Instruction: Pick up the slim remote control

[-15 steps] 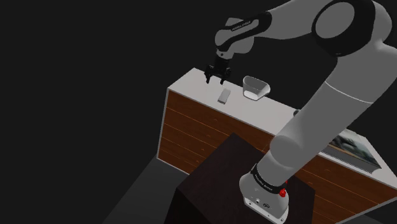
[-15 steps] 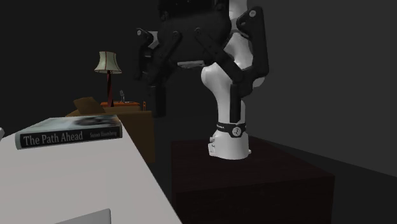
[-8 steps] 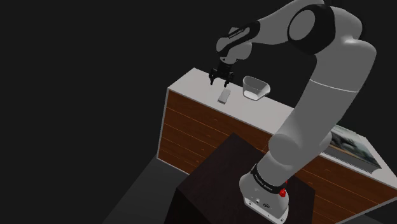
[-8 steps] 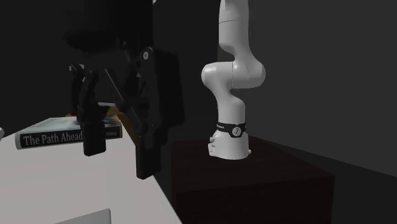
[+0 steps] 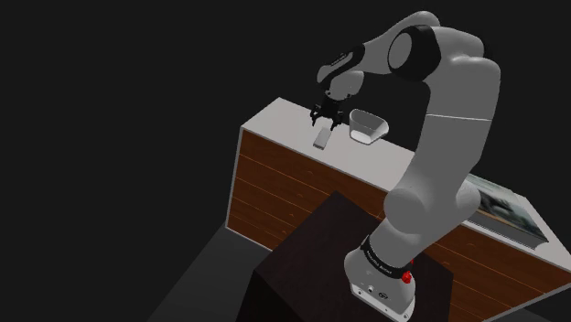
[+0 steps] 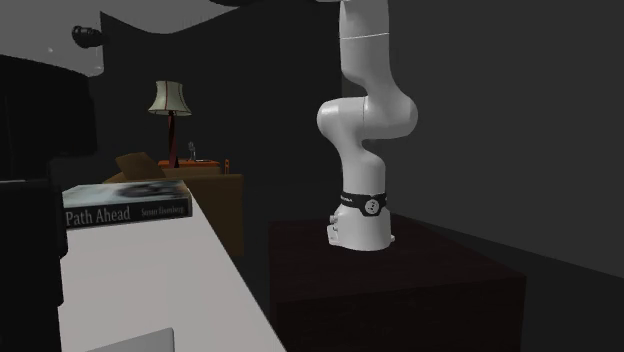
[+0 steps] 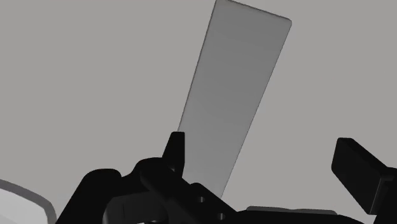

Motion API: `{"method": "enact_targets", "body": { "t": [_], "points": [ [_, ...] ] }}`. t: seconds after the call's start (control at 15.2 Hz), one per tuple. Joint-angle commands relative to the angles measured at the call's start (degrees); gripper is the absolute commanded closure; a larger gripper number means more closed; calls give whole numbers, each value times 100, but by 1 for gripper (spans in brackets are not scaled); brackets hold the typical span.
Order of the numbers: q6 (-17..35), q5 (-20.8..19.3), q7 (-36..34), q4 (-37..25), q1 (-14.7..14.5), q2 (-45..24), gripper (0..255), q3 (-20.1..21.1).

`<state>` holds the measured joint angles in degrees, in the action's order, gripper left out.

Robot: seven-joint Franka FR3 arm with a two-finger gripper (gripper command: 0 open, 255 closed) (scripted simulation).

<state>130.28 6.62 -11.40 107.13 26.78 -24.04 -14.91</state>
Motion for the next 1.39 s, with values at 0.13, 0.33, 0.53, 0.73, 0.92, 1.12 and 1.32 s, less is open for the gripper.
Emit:
{"method": "enact_targets", "body": {
  "t": [0.13, 0.33, 0.53, 0.73, 0.92, 1.12, 1.32],
  "points": [
    [60, 185, -96, -379, 250, -458, 0, -101],
    [230, 234, -68, -349, 273, -601, 0, -69],
    [395, 284, -40, -330, 297, -751, 0, -35],
    [480, 310, -25, -324, 311, -832, 0, -16],
    [483, 313, -15, -329, 319, -840, 255, -15],
    [479, 312, -19, -334, 317, -841, 255, -15],
    [478, 313, -17, -337, 319, -843, 255, -15]
  ]
}}
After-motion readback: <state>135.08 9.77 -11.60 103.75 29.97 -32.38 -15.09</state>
